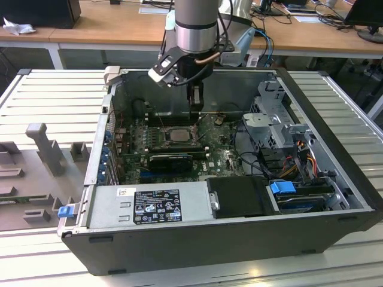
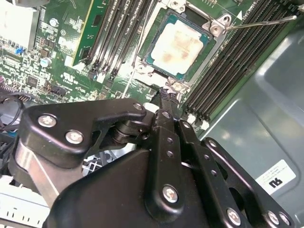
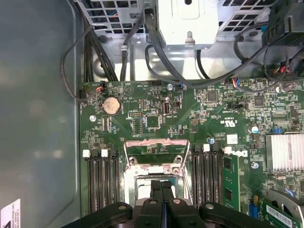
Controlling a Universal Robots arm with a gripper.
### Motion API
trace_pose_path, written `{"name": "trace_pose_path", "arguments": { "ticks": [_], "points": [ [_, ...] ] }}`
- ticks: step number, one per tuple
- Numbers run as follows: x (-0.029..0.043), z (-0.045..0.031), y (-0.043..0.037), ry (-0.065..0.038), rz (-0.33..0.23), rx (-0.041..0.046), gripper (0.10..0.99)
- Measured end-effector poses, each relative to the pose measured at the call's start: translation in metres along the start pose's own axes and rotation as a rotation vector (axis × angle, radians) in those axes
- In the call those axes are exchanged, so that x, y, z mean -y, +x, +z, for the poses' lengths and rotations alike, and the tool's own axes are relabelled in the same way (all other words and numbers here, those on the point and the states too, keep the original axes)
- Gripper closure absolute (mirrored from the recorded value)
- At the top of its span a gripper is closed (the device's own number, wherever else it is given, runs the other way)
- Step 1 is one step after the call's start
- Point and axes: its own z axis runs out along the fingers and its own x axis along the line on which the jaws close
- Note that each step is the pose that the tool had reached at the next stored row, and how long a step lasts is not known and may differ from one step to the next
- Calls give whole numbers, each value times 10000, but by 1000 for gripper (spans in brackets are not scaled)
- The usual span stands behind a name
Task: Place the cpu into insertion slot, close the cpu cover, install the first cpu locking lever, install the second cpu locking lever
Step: 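Close the cpu cover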
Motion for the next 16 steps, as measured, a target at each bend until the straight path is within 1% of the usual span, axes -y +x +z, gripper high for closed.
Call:
{"name": "trace_pose_path", "arguments": {
  "ticks": [8,13,16],
  "points": [
    [-4,-59,0,-1,4,-1,980],
    [-11,-62,-1,1,6,-2,980],
    [-39,-60,0,1,26,0,980]
  ]
}}
